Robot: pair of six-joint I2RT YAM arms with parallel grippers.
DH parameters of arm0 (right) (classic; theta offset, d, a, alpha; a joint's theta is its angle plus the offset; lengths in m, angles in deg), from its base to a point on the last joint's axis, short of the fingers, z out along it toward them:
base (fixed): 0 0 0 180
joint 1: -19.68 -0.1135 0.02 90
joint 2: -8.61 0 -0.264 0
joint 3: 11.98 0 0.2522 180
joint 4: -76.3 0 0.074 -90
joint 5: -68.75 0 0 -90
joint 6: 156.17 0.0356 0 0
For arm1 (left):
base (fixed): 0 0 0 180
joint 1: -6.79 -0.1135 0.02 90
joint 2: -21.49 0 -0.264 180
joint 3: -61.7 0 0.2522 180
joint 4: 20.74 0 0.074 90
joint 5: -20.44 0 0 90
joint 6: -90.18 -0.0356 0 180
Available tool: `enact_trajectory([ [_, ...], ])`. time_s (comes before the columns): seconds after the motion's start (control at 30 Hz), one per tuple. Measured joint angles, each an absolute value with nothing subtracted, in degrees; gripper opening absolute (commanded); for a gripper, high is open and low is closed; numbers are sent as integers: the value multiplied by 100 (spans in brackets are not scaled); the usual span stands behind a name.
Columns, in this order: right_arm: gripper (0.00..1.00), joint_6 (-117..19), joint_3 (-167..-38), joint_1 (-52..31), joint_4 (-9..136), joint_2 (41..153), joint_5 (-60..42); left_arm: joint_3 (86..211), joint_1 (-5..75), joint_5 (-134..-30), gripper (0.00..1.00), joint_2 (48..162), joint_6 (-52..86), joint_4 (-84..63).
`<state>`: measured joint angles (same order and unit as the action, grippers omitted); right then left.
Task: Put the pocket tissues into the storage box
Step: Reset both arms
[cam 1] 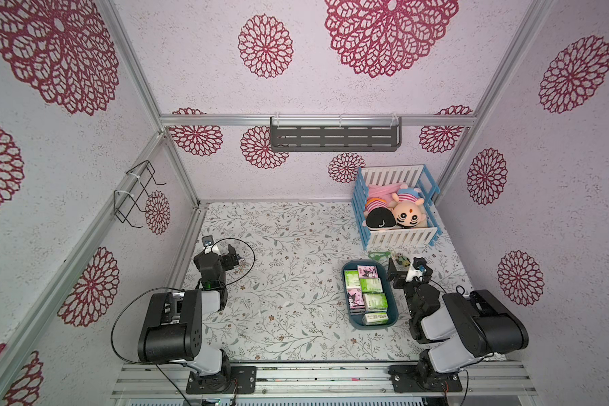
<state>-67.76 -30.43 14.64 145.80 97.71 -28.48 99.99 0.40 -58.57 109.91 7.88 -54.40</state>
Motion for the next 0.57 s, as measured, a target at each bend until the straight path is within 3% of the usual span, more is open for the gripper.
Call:
enact_trajectory([
  [0.57, 99, -6765, -3480, 1462, 14385, 9769, -3020, 9999, 40, -5857, 97, 10994, 790, -5451],
])
